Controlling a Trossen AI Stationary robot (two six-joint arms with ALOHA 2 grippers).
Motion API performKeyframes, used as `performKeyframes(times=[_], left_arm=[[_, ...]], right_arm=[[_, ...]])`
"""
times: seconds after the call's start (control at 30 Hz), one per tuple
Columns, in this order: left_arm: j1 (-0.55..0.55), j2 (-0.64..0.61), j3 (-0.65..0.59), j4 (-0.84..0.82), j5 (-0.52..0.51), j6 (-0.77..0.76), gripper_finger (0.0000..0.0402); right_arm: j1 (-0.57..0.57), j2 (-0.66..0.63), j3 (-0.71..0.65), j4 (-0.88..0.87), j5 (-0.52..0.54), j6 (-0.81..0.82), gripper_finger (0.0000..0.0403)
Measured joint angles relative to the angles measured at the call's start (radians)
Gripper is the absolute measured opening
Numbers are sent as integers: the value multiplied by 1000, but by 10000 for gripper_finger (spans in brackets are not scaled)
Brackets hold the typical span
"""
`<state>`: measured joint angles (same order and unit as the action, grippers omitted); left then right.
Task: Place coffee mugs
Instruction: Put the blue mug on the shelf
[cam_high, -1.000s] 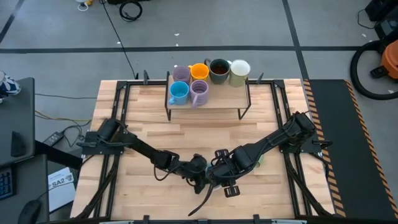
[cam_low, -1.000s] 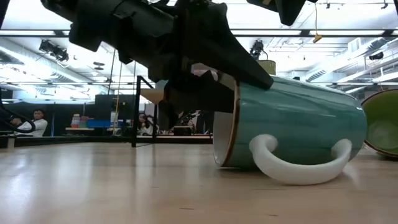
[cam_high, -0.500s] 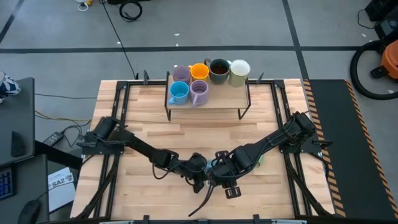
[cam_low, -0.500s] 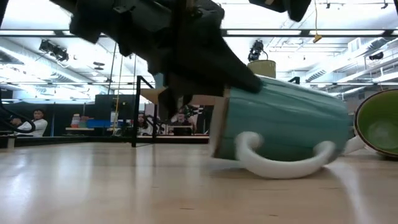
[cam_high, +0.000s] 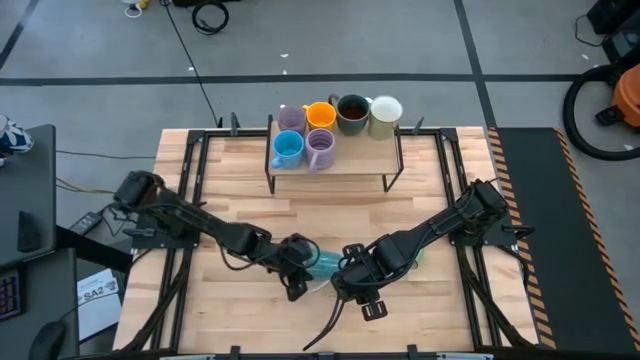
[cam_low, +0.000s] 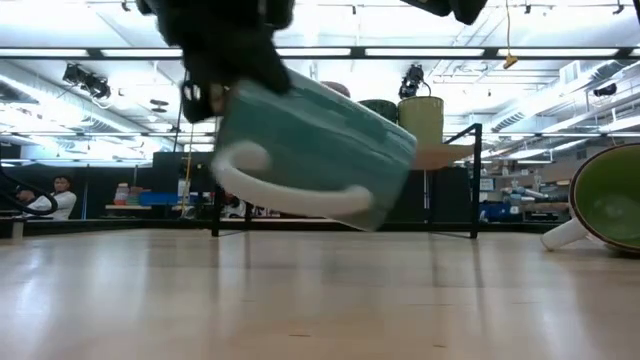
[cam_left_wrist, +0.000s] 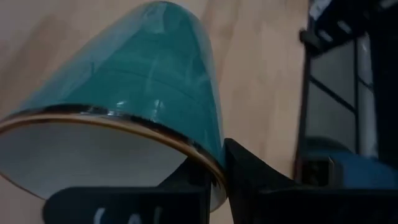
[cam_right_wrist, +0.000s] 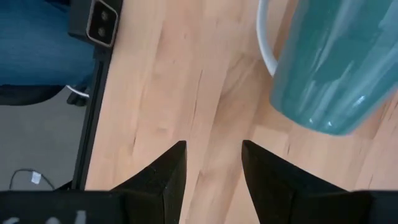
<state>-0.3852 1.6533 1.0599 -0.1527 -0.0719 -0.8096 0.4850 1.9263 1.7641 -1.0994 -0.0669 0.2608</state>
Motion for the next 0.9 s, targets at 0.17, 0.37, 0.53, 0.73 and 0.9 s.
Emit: performKeyframes(times=[0.17, 0.37, 0.53, 0.73, 0.9], left_arm=[[8, -76, 0, -158, 97, -27, 29], [24, -112, 0, -336, 229, -83, 29], [32, -118, 6, -439, 345, -99, 29], [36, -120, 8, -480, 442, -150, 29], [33, -114, 110, -731, 412, -147, 29]], right_arm=[[-2, 0, 0, 64, 22, -58, 160], [-14, 0, 0, 139, 23, -118, 160], [-31, 0, 0, 181, 23, -147, 160], [-49, 0, 0, 201, 23, -168, 160], [-59, 0, 0, 201, 23, -179, 160]])
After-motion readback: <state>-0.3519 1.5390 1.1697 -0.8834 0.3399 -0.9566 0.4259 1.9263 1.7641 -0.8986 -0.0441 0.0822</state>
